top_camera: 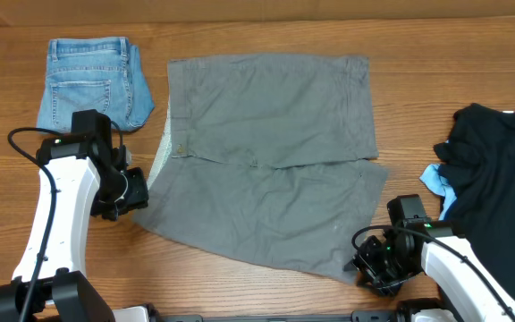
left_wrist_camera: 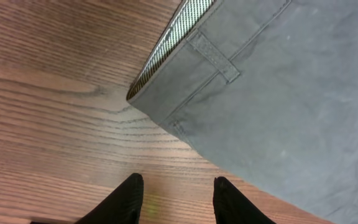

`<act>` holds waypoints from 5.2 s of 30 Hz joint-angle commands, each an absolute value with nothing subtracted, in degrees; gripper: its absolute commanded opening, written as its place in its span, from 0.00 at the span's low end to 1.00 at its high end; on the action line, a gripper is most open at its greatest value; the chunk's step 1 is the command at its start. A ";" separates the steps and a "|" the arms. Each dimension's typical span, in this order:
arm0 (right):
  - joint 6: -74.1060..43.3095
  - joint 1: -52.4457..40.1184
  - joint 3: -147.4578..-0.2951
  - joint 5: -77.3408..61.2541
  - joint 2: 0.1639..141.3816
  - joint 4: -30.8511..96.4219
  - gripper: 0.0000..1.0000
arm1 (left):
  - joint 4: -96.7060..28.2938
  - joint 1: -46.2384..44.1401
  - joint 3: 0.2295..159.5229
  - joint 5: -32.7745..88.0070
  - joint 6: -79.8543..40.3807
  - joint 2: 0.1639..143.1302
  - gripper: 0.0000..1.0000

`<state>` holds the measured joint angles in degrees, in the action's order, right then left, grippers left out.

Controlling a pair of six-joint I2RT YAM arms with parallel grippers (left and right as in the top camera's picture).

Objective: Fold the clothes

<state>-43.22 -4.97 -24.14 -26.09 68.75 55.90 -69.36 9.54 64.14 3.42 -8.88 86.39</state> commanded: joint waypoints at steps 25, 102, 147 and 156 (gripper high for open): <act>-46.92 -4.97 -35.31 -12.64 68.90 67.29 0.04 | -68.99 10.17 63.90 4.10 -9.21 86.54 0.51; -43.31 -6.00 -42.04 -13.02 72.34 69.54 0.04 | -48.14 10.59 38.87 17.54 -11.86 86.56 0.68; -40.45 -6.00 -47.48 -12.47 67.18 69.36 0.04 | -45.06 12.73 36.58 18.02 -14.90 86.56 0.54; -40.42 -6.00 -47.59 -10.92 67.18 68.88 0.04 | -43.55 12.84 35.97 17.63 -15.18 86.54 0.04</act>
